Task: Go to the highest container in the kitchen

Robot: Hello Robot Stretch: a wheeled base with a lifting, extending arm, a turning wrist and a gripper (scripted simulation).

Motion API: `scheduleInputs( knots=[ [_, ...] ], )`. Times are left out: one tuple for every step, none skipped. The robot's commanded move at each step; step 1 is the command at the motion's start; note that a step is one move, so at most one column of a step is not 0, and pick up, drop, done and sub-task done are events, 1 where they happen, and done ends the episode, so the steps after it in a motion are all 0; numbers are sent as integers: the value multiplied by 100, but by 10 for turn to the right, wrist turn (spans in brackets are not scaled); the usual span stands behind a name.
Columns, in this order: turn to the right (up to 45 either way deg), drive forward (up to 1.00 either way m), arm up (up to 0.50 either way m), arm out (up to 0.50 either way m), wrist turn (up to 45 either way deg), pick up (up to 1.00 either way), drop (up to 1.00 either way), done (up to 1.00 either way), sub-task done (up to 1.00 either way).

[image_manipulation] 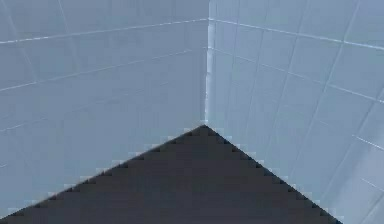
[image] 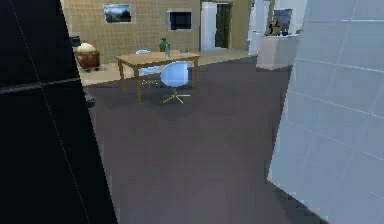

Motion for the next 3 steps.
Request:
scheduleInputs(
  knots=[
    [0,100,0,0,0,0,0,0,0],
    [0,50,0,0,0,0,0,0,0],
    [240,0,0,0,0,0,0,0,0]
  ],
)
